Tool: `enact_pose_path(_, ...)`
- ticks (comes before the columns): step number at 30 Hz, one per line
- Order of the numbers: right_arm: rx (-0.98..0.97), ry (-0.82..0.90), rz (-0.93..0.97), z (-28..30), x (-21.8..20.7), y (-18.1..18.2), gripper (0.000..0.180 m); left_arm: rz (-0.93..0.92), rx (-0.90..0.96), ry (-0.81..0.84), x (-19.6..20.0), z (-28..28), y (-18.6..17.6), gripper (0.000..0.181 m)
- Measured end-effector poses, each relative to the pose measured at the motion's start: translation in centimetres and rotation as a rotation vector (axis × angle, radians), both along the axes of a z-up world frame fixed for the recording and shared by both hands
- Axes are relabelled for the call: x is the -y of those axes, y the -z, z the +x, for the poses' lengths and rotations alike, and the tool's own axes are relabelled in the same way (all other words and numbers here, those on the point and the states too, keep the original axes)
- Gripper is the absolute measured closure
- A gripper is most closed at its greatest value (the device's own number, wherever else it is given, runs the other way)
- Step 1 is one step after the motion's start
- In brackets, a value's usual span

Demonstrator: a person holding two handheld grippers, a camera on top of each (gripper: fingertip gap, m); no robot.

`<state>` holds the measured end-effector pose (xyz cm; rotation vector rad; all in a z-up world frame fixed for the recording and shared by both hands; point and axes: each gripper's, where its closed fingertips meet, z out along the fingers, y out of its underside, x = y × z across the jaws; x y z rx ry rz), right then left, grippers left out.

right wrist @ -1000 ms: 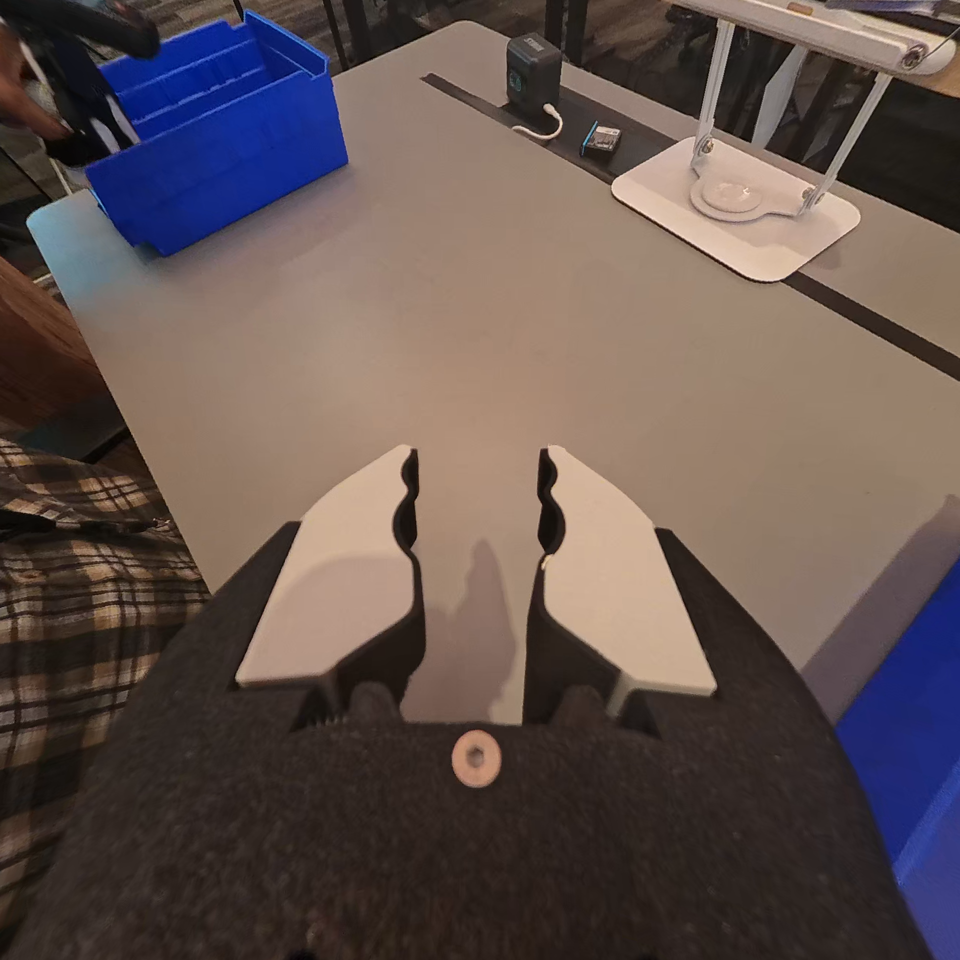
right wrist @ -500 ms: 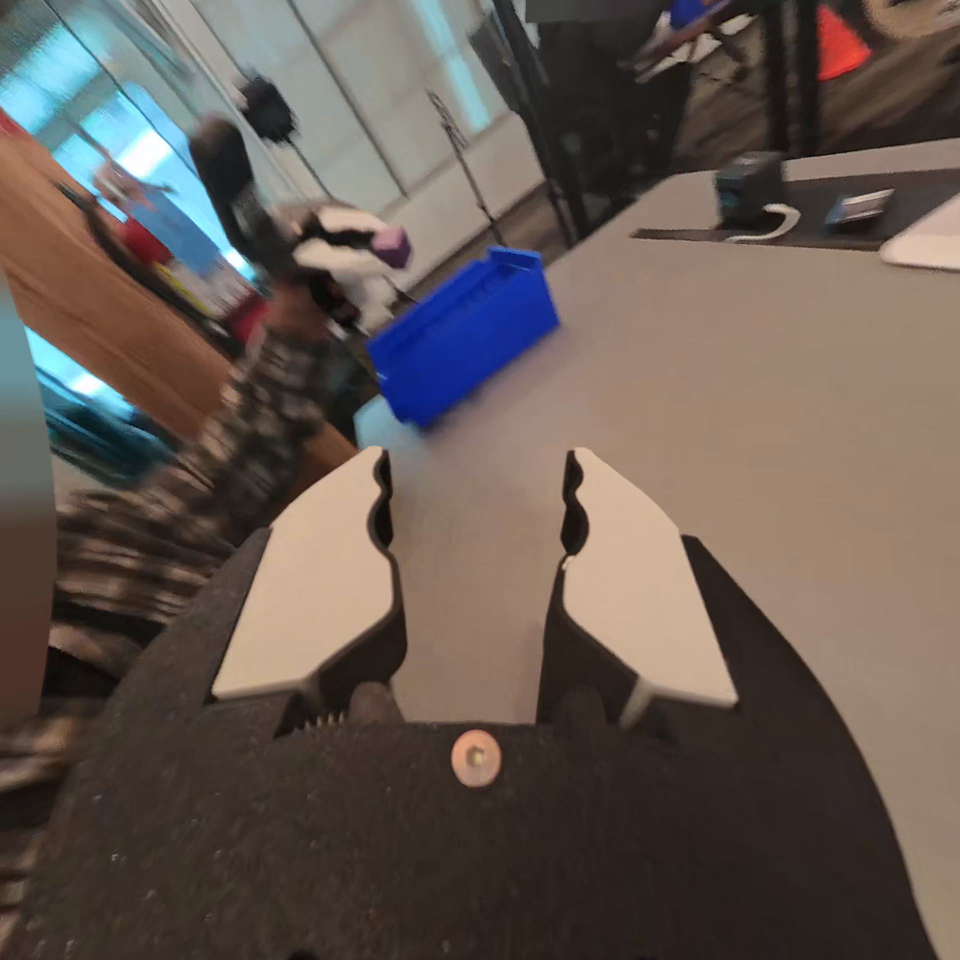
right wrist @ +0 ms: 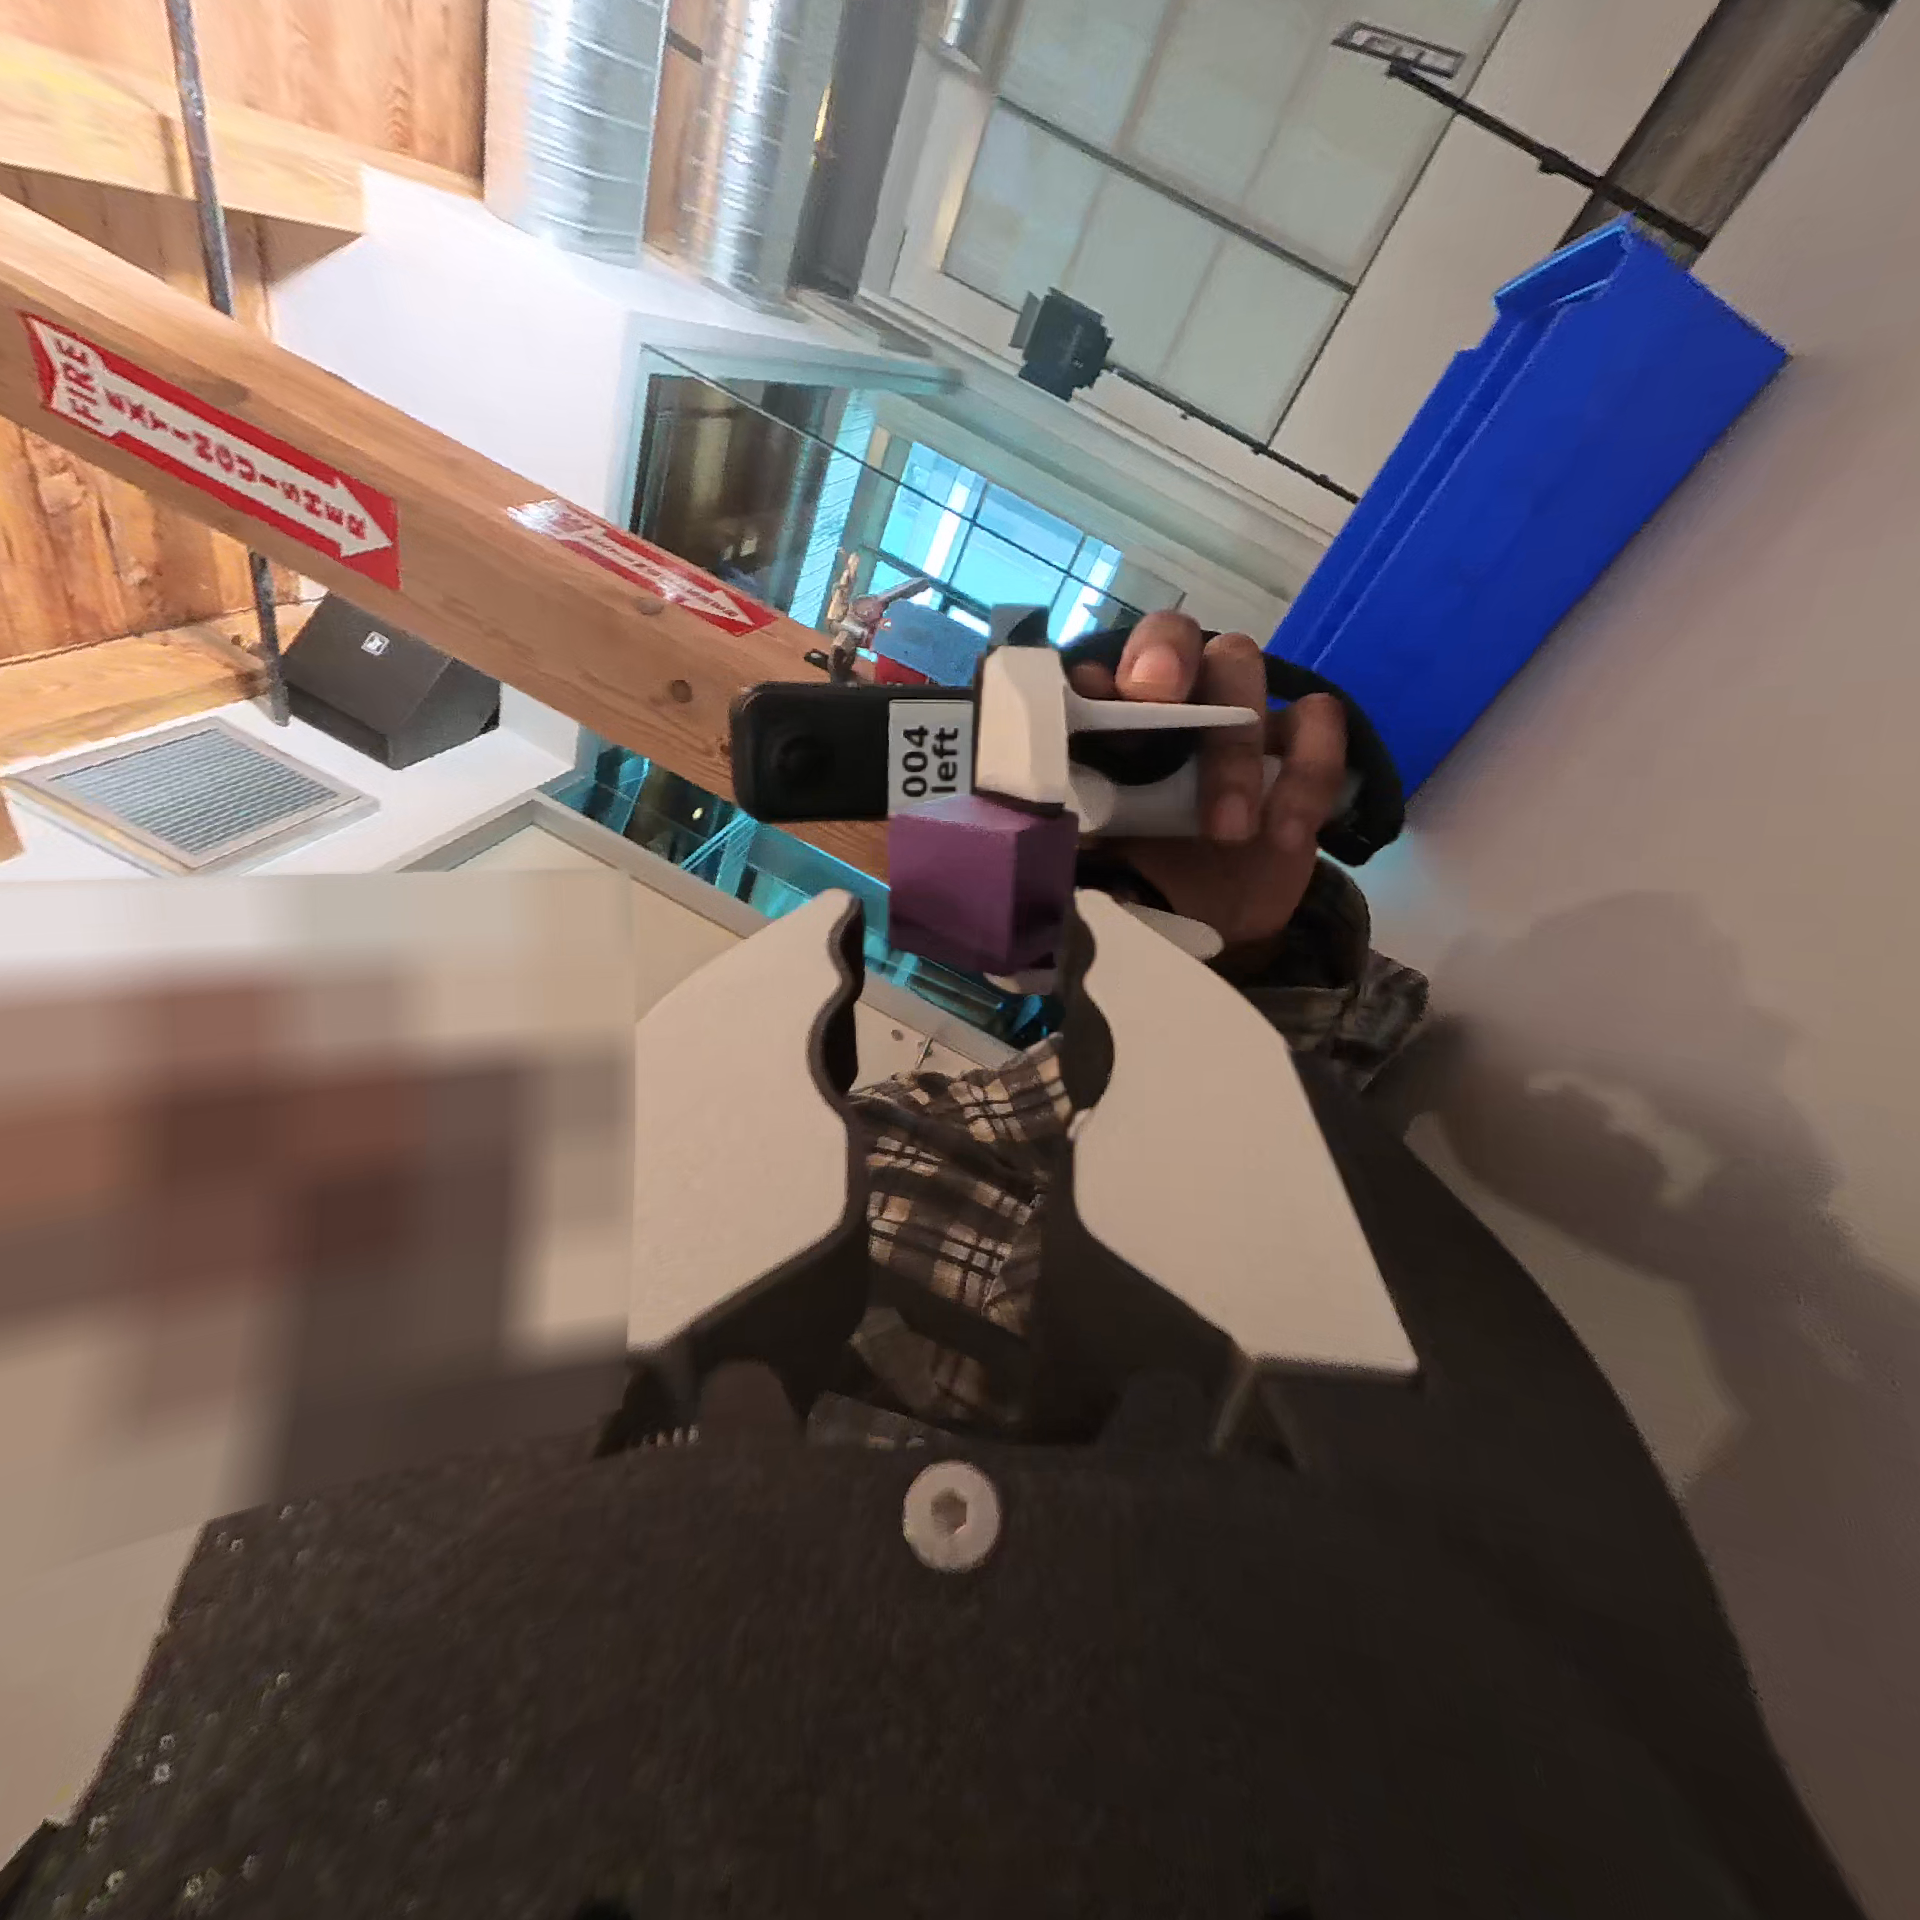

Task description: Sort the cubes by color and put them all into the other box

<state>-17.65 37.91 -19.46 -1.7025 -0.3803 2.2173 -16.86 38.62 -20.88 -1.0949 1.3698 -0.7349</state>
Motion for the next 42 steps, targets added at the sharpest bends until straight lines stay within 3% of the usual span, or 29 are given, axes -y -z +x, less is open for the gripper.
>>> enact_pose_path(7, 0.104, 0.067, 0.013, 2.2, -0.1, 1.0, 0.135, -0.013, -0.053, 0.007, -0.1, 2.2, 1.4, 0.155)
enact_pose_path(13, 0.197, 0.085, 0.028, 2.6, -0.9, 2.3, 0.152, -0.049, -0.103, -0.016, -0.3, 3.5, 2.1, 0.154)
enact_pose_path(14, 0.234, 0.091, 0.044, 3.0, -1.0, 2.6, 0.152, -0.081, -0.107, -0.009, -0.2, 3.5, 2.3, 0.152)
enact_pose_path(16, 0.267, 0.144, 0.070, 5.1, -2.0, 1.8, 0.152, -0.154, -0.087, -0.002, 0.0, 3.3, 2.6, 0.131)
enact_pose_path(19, 0.522, 0.382, 0.164, 12.9, -6.3, 1.7, 0.152, -0.275, -0.056, 0.008, 0.8, 1.9, 3.6, 0.098)
enact_pose_path(23, 1.162, 0.757, 0.188, 30.4, -12.2, 4.9, 0.152, -0.365, -0.043, -0.004, 2.4, -0.6, 5.6, 0.089)
enact_pose_path(26, 1.388, 0.789, 0.055, 37.6, -12.7, 9.0, 0.152, -0.397, -0.068, -0.053, 2.8, -2.7, 6.9, 0.089)
enact_pose_path(29, 1.466, 0.728, -0.033, 39.4, -12.5, 13.2, 0.151, -0.427, -0.083, -0.113, 2.7, -5.2, 7.1, 0.091)
enact_pose_path(32, 1.468, 0.771, 0.026, 39.7, -13.0, 13.2, 0.131, -0.437, -0.079, -0.209, 1.6, -9.3, 6.0, 0.095)
enact_pose_path(36, 1.370, 0.845, 0.228, 37.2, -12.7, 8.1, 0.123, -0.359, -0.143, -0.471, -1.5, -19.8, 3.2, 0.099)
enact_pose_path(42, 1.270, 0.840, 0.563, 30.2, -9.0, 0.9, 0.122, -0.354, -0.519, -0.924, -5.1, -40.9, 1.3, 0.104)
